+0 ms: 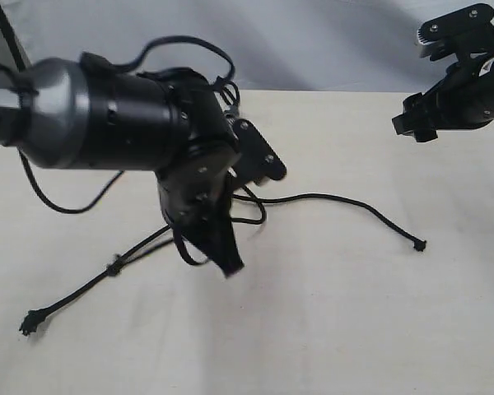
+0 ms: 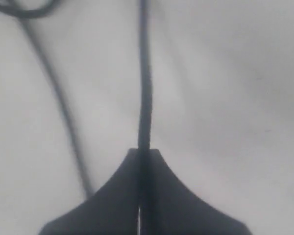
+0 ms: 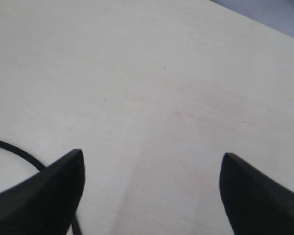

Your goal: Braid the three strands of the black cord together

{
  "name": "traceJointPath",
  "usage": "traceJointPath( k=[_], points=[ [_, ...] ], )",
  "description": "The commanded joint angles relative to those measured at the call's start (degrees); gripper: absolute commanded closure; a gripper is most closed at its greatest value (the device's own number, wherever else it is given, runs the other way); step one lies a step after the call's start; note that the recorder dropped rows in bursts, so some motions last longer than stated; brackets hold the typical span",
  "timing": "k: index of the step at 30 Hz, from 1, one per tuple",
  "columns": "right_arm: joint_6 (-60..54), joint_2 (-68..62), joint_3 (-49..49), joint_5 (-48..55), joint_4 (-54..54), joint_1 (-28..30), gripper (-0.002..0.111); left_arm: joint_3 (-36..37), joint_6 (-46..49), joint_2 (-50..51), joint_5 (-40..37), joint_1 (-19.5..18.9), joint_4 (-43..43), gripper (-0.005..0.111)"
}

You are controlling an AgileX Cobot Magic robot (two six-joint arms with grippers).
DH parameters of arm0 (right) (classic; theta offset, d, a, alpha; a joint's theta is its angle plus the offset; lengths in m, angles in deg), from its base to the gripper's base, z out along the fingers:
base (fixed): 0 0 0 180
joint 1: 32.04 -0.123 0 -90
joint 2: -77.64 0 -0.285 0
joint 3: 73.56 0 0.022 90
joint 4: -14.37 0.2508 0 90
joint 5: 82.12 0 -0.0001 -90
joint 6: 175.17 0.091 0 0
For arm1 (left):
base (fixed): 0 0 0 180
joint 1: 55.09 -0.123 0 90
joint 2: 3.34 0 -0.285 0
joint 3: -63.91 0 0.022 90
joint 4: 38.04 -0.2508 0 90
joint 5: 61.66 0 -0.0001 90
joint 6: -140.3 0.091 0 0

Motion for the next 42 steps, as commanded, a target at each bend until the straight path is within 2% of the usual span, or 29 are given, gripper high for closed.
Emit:
traceJointPath(
  k=[1, 7, 10, 13, 19, 25, 28, 31, 34, 39, 42],
  points=[
    [0.13, 0.47, -0.07, -0.52, 0.46, 0.25, 0.037, 1.55, -2.16, -1.41, -1.89, -6.20, -8.38, 0.106],
    [0.13, 0.47, -0.07, -0.52, 1.45, 0.25, 0.037, 7.87, -2.56, -1.41, 7.30, -17.65, -8.48, 0.106],
    [0.13, 0.47, -0.07, -0.52, 1.45, 0.25, 0.037, 10.74, -3.54, -1.41, 12.69, -21.91, -8.48, 0.106],
    [0.13, 0.47, -0.07, -0.52, 1.45, 0.25, 0.037, 13.82, -3.77, -1.41, 18.80, -24.52, -8.37, 0.106],
    [0.13, 0.47, -0.07, -0.52, 1.45, 0.15, 0.037, 19.85, -2.23, -1.41, 30.37, -25.27, -8.48, 0.106],
    [0.13, 0.47, -0.07, -1.00, 2.54, 0.12, 0.037, 23.22, -0.85, -1.41, 31.49, -25.27, -8.71, 0.106],
    [0.13, 0.47, -0.07, -1.00, 2.54, 0.12, 0.037, 24.03, -1.19, -1.04, 32.56, -25.05, -5.44, 0.106],
    [0.13, 0.47, -0.07, -1.14, 2.54, 0.12, 0.037, 24.04, -0.59, 0.59, 30.70, -23.53, 1.62, 0.106],
    [0.13, 0.47, -0.07, -1.24, 2.54, 0.12, 0.037, 24.04, 1.19, 2.63, 27.47, -19.73, 5.50, 0.106],
    [0.13, 0.47, -0.07, -1.59, 2.71, -0.11, 0.037, 22.30, 1.82, 3.42, 19.23, -8.69, 12.35, 0.106],
    [0.13, 0.47, -0.07, -1.59, 2.71, -0.11, 0.037, 17.06, 1.91, 3.42, 13.18, -0.39, 14.41, 0.106]
  ],
)
